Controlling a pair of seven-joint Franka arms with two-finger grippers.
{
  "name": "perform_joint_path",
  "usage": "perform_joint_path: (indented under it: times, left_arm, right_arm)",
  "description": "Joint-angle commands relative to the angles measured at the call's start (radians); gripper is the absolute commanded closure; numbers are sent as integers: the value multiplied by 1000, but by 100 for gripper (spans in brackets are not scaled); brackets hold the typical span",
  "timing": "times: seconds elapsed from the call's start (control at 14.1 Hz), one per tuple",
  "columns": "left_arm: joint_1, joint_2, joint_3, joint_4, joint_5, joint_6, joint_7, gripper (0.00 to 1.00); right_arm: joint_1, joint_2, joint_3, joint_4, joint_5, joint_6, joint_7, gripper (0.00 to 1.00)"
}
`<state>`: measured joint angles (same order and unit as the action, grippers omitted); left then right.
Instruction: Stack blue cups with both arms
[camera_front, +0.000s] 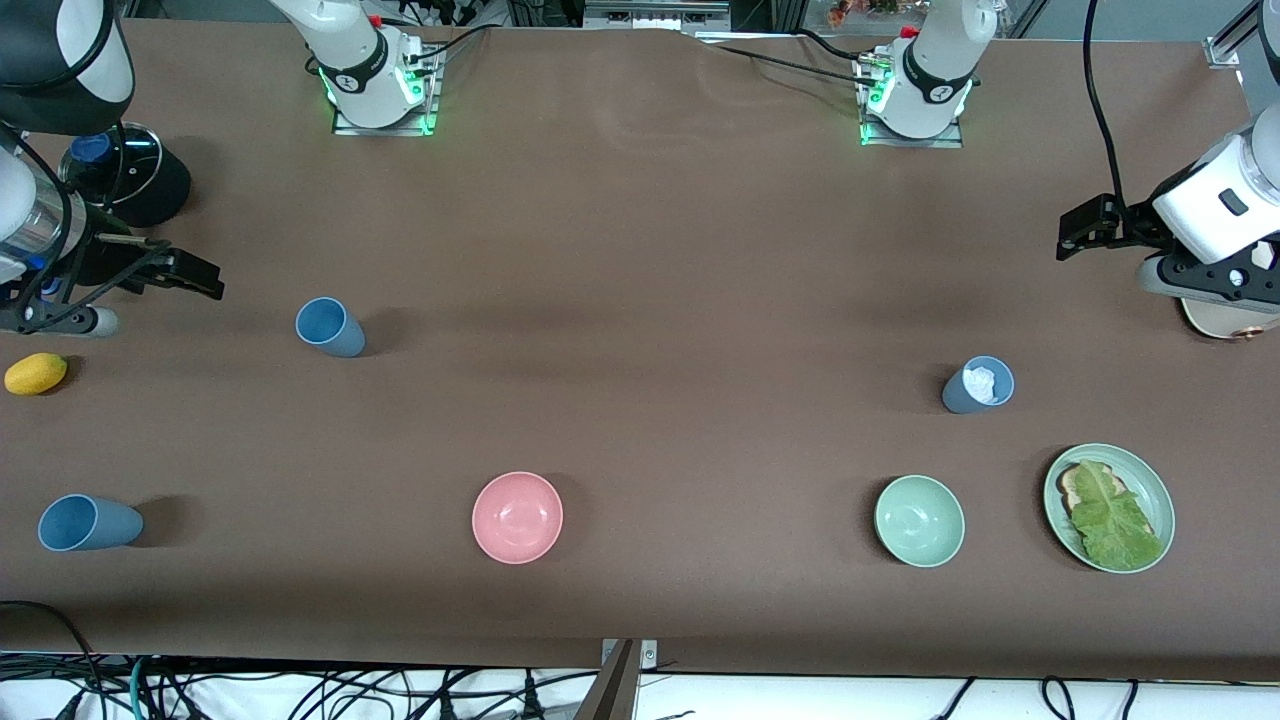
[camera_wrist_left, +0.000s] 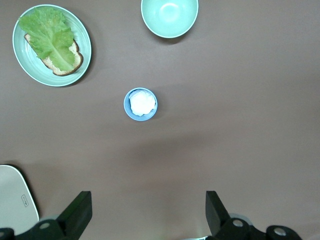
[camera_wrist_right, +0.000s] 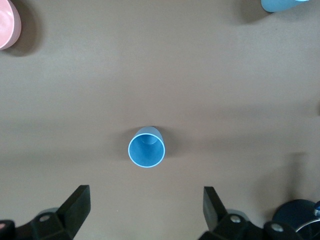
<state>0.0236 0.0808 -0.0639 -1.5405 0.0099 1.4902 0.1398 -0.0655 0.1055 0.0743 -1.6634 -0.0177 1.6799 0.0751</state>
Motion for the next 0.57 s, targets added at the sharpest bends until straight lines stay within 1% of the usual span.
perform_joint_path:
  times: [0.0, 0.5]
  left_arm:
    - [-1, 17, -2, 23, 13, -19, 9, 0]
    - [16, 56, 6, 33, 13, -13, 20, 0]
  right_arm:
    - [0, -4, 1, 2, 2, -5, -12, 0]
    - [0, -4, 1, -1, 2, -6, -12, 0]
